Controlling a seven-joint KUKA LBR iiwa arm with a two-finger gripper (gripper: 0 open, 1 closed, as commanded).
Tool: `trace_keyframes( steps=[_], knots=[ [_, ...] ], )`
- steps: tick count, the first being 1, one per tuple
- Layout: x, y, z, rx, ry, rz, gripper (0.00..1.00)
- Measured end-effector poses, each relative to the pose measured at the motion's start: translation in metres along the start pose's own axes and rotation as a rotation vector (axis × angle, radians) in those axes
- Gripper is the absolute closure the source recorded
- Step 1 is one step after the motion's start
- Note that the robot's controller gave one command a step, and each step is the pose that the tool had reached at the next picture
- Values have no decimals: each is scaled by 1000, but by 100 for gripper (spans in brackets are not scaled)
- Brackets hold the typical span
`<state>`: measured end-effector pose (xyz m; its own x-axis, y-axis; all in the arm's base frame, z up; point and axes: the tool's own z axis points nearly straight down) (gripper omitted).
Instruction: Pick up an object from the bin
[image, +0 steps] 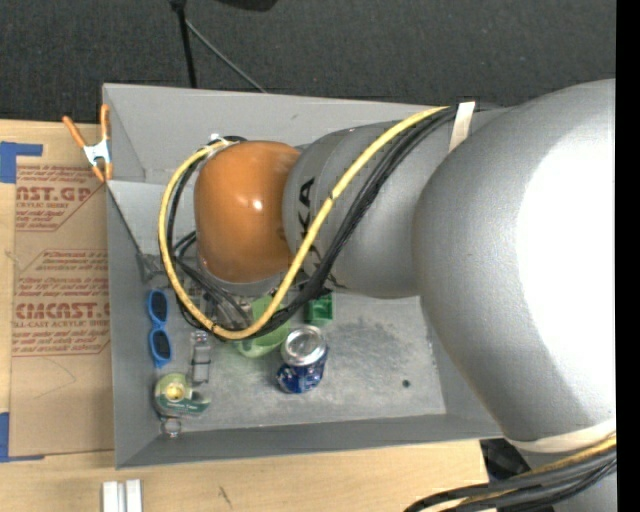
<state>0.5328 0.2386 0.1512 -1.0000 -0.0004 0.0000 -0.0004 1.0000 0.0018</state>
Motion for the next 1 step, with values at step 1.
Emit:
trace_keyframes(
  steps=[1],
  knots=[
    [3,-10,-5,1,-1,-172,0]
  ],
)
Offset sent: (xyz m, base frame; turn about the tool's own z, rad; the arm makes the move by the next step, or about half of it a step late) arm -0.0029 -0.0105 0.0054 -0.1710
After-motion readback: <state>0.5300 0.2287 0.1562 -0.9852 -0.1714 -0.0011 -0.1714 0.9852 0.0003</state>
